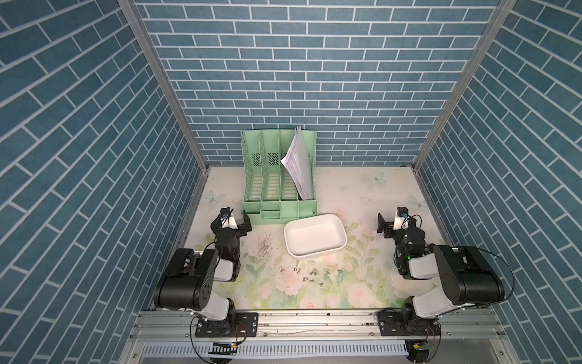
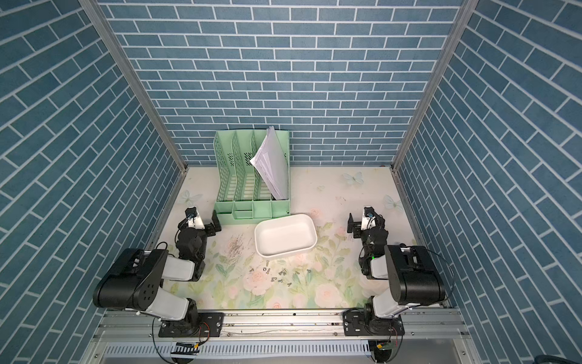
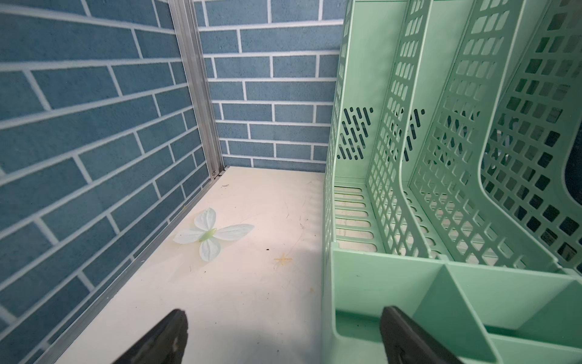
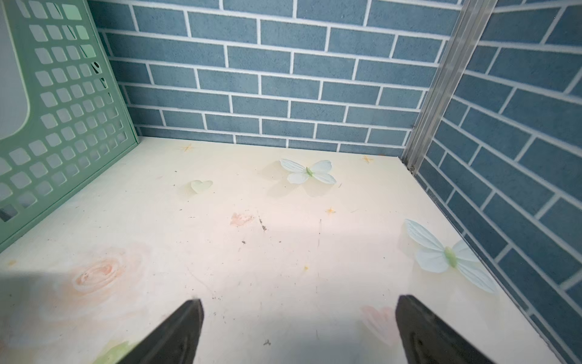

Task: Put the screws on the desktop into the storage box
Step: Pick up the screw from the center of the board.

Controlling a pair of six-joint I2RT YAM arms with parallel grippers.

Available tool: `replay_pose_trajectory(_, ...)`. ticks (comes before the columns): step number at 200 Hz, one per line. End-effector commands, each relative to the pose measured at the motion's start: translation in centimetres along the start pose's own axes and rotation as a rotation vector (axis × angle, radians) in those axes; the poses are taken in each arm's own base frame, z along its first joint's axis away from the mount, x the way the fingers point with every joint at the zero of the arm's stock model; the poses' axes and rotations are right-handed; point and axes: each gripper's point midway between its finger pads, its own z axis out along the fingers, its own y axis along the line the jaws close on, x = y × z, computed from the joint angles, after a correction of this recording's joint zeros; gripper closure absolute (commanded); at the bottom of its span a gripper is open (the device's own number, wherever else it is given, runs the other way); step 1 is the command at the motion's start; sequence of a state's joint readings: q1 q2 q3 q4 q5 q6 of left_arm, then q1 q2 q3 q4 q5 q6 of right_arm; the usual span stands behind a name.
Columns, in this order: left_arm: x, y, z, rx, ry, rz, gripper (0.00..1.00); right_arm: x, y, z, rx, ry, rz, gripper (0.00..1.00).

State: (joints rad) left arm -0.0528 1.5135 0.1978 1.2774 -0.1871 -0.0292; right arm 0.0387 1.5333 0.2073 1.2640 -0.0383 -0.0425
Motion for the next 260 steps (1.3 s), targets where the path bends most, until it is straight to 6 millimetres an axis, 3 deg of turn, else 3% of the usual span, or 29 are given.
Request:
replay_pose_trajectory(1, -0.56, -0.13, 0.11, 0.001, -0.02, 0.003, 0.0, -1.04, -0.12, 0.19, 0.0, -0.036, -0.014, 0.0)
replay_pose_trajectory(234, -0.61, -0.14, 0.12, 0.001, -0.022, 0.003, 0.0, -0.97, -0.14, 0.13, 0.002, -0.035, -0.015, 0.0)
replay_pose_trajectory(260, -0.63, -0.17, 0.09, 0.002, -0.023, 0.003, 0.0, -1.69, -0.53, 0.79, 0.02, -0.006, -0.01, 0.0)
